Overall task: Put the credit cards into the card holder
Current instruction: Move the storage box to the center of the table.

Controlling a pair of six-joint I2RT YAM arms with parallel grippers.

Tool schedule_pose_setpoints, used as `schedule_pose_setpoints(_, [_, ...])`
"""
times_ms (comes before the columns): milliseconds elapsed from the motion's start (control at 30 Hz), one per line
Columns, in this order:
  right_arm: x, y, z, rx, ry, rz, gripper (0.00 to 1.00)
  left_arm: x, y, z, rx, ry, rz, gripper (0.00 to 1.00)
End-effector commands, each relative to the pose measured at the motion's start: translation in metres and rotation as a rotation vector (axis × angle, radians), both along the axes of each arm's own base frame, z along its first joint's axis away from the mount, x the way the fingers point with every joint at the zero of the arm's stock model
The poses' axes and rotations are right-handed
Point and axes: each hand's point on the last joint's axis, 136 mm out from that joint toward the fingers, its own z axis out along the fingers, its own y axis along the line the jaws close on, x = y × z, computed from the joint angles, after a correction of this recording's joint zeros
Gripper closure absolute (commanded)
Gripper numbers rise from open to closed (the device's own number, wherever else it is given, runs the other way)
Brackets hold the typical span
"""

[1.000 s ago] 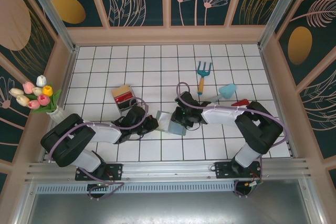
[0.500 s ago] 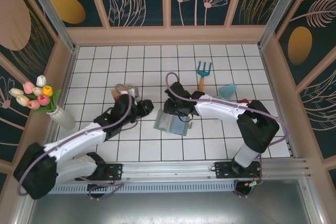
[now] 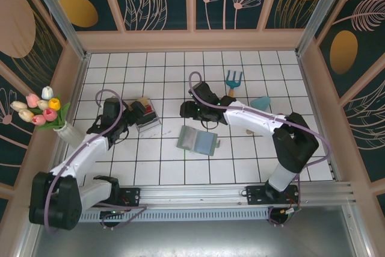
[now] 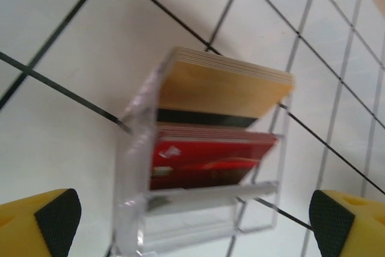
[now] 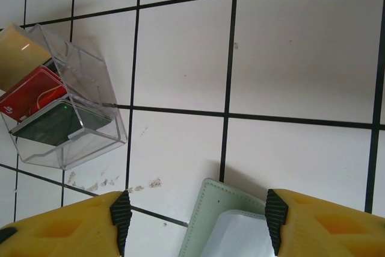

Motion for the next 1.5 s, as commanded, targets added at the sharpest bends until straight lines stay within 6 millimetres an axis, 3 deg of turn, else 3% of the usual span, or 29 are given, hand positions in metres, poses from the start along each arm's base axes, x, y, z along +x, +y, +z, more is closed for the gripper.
schedule_pose_setpoints(0, [0.006,-0.001,-0.007,0.023,0.008,0.015,0.36,0.022,-0.004,0.007,-0.012,-0.053,-0.051,0.01])
schedule_pose_setpoints(200, [0.012,-0.023,-0.019,0.03,0.039,-0.016,0.36,0.053,-0.02,-0.011,-0.027,-0.039,-0.158,0.01])
schedule_pose_setpoints(400, [0.018,-0.055,-0.027,0.082,0.022,-0.074,0.38,0.071,-0.068,-0.007,-0.206,-0.114,-0.369,0.01])
schedule_pose_setpoints(533, [0.018,-0.068,-0.022,0.129,-0.032,-0.066,0.38,0.073,-0.11,-0.006,-0.291,-0.119,-0.546,0.03])
schedule_pose_setpoints(633, [0.018,-0.078,-0.021,0.129,-0.058,-0.069,0.38,0.077,-0.133,-0.018,-0.256,-0.077,-0.619,0.04])
schedule_pose_setpoints(833, [0.015,-0.084,-0.028,0.203,0.046,-0.036,0.41,0.079,-0.176,-0.029,-0.282,-0.043,-0.763,0.08])
schedule_pose_setpoints(967, [0.015,-0.09,-0.034,0.179,0.067,-0.063,0.42,0.085,-0.207,-0.025,-0.325,-0.044,-0.803,0.1])
schedule_pose_setpoints(1300, [0.005,-0.119,-0.041,0.111,0.099,-0.162,0.42,0.08,-0.287,-0.027,-0.394,-0.031,-0.906,0.12])
schedule_pose_setpoints(1400, [0.002,-0.131,-0.04,0.103,0.089,-0.199,0.42,0.082,-0.304,-0.021,-0.393,-0.035,-0.932,0.13])
schedule_pose_setpoints(1467, [0.003,-0.138,-0.035,0.089,0.071,-0.217,0.41,0.085,-0.303,-0.015,-0.375,-0.045,-0.918,0.13])
